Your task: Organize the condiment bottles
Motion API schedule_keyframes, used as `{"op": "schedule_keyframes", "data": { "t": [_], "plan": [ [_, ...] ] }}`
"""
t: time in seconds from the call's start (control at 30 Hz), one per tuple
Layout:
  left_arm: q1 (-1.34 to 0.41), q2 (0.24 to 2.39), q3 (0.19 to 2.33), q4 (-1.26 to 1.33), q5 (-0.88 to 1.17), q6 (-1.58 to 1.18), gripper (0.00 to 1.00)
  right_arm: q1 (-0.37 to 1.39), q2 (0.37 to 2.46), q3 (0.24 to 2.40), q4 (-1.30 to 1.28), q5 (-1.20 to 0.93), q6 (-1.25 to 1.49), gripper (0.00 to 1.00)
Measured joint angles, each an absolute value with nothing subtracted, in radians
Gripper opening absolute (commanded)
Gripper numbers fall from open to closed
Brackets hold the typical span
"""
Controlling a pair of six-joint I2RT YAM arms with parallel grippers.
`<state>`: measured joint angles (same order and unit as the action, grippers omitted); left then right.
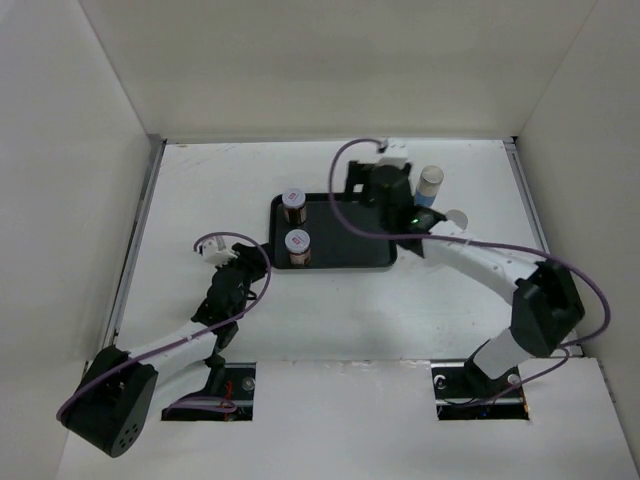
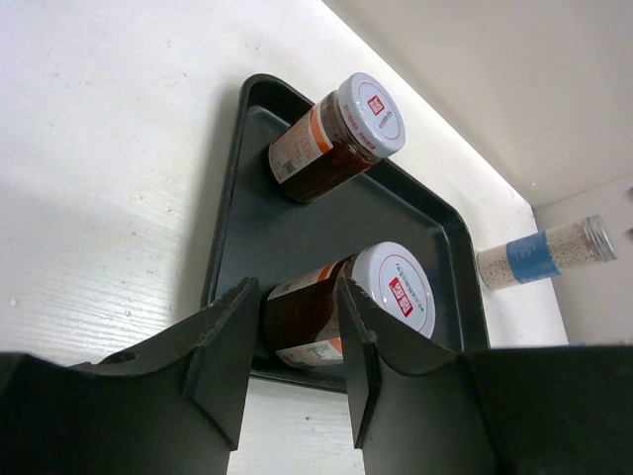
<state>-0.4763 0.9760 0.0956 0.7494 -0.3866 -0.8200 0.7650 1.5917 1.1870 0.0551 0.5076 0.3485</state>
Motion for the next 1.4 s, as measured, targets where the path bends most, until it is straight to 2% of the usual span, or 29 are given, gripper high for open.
{"op": "schedule_keyframes", "data": {
  "t": [0.13,0.23,0.53,0.6,0.73,0.8,1.07,1.23,1.4],
  "plan": [
    [-0.479,0.987,0.096,0.749,-0.384,-0.820,0.36,0.512,1.523,1.183,0.066,0.555,0.305,1.00],
    [-0.478,0.992,0.096,0.749,-0.383,-0.822,0.36,0.401,1.546,1.186,0.048,0.591,0.268,1.00],
    [-0.481,1.014,0.096,0.752,-0.382,-0.823,0.37,0.287,1.772,1.311,-0.075,0.543,0.219,1.00],
    [-0.481,1.019,0.096,0.753,-0.382,-0.823,0.37,0.275,1.803,1.336,-0.088,0.532,0.216,0.92],
    [-0.481,1.025,0.096,0.753,-0.381,-0.823,0.37,0.266,1.832,1.370,-0.099,0.514,0.212,0.64],
    [-0.481,1.025,0.096,0.753,-0.381,-0.823,0.37,0.263,1.832,1.372,-0.099,0.507,0.219,0.55],
    [-0.481,1.033,0.096,0.755,-0.380,-0.824,0.37,0.305,1.725,1.332,-0.104,0.521,0.186,0.54],
    [-0.481,1.044,0.096,0.755,-0.378,-0.824,0.37,0.454,1.648,1.334,-0.050,0.540,0.161,0.55],
    [-0.480,1.044,0.096,0.755,-0.373,-0.824,0.37,0.610,1.703,1.363,0.001,0.517,0.163,0.55]
  ]
}}
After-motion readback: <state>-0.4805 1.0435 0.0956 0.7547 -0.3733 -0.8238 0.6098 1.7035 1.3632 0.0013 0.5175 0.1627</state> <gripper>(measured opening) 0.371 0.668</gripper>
